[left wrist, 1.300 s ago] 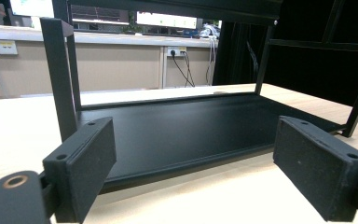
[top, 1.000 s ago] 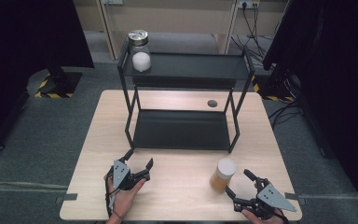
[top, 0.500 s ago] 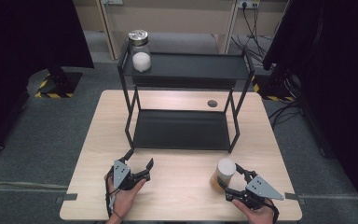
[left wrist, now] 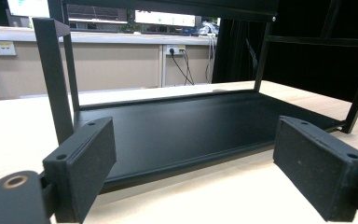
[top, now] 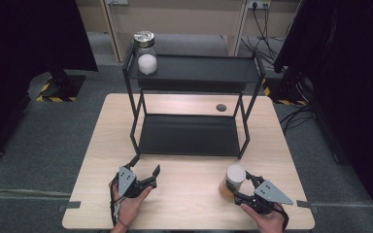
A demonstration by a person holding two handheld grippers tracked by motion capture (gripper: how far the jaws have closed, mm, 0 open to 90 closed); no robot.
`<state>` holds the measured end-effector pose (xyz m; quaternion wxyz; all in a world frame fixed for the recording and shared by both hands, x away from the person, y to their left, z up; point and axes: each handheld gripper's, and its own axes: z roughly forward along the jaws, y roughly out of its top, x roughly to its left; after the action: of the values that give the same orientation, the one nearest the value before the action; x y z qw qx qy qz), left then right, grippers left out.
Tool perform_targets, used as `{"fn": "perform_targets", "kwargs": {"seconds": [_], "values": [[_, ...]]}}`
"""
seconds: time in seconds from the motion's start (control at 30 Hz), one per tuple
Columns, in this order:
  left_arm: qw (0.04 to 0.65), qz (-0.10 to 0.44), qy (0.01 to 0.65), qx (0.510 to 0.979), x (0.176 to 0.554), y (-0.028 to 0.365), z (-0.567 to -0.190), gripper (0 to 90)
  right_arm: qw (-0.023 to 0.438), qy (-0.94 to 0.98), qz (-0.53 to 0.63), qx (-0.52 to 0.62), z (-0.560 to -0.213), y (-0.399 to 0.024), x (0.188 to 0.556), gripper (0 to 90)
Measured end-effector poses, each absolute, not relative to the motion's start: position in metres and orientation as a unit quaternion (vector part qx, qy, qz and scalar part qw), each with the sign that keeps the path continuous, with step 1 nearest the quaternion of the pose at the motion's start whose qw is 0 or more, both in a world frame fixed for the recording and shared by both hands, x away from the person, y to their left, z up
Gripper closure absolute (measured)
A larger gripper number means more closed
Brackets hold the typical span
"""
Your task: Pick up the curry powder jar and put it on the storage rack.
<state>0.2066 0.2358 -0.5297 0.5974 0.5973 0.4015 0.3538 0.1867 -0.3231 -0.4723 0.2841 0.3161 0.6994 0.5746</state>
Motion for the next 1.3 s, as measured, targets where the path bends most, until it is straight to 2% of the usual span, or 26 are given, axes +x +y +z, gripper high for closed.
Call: {"fn": "perform_targets", "kwargs": {"seconds": [0.27, 1.3], "values": [[0.598, 0.353, 0.402, 0.597, 0.207, 0.236, -0.53, 12.4, 0.284, 0.69, 0.58, 0.327, -0.472, -0.322, 0.183, 34.3], [0.596, 0.355, 0.402, 0.597, 0.206, 0.235, -0.53, 12.5, 0.335, 0.638, 0.611, 0.327, -0.445, -0.317, 0.182, 34.3]]}}
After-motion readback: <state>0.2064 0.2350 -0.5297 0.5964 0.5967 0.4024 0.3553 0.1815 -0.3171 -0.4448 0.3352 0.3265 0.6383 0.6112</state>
